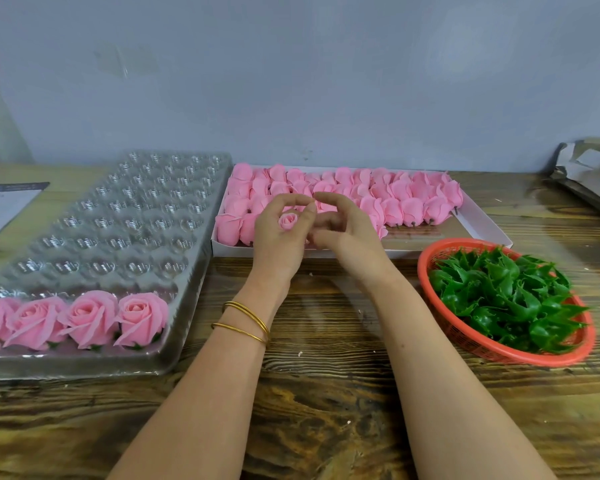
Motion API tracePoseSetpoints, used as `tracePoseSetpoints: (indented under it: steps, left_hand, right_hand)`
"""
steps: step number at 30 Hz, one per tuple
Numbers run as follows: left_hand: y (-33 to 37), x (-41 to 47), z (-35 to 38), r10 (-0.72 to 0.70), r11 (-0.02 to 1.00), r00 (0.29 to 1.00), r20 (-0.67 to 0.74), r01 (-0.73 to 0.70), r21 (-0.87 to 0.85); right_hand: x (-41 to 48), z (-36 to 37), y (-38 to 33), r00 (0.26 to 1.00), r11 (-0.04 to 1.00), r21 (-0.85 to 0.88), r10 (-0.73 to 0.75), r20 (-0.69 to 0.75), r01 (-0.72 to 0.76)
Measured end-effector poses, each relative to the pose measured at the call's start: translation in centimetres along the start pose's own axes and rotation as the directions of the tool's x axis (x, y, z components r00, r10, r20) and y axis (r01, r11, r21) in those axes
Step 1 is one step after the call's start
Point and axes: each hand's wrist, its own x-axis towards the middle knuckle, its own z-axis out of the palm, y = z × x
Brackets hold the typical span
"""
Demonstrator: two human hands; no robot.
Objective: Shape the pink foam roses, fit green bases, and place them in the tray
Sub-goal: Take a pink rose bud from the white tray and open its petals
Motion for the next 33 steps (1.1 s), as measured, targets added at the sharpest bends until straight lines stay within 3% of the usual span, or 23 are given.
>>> tracePoseSetpoints:
  steps: [3,6,10,21,28,33]
  left_hand:
    - [-0.2,0.1,0.0,0.069,0.993,0.998,0.014,-0.07,0.091]
    - [-0.2,-0.2,0.2,0.091,0.989,0.994,0.064,-0.097,0.109]
    - [-0.5,-0.4,0.6,0.098,0.99,0.988,0.123,-0.109,0.086]
    - [-1.0,-0.6,1.0,0.107,0.985,0.976,0.192,-0.13,0.111]
    - [-0.6,0.0,0.1,0.03,1.0,0.999,0.027,-0.03,-0.004]
    - [-0.4,0.4,-0.2,-0.035,0.991,0.997,-0.075,0.025,-0.131]
  right_hand:
    - [0.2,-0.1,-0.2,0.995,0.997,0.071,0.005,-0.095,0.002]
    - [0.2,0.2,-0.1,0.992,1.0,0.006,-0.007,-0.127,0.008]
    - [0.4,0.5,0.2,0.99,0.988,-0.151,-0.009,-0.14,-0.013]
    - [0.3,0.3,0.2,0.995,0.987,-0.16,0.011,-0.102,-0.027]
    - [0.3,0.4,-0.1,0.991,0.992,0.08,0.104,-0.081,-0.097]
    - [0.2,0.2,0.2,0.998,0.995,-0.079,0.055,-0.016,-0.056]
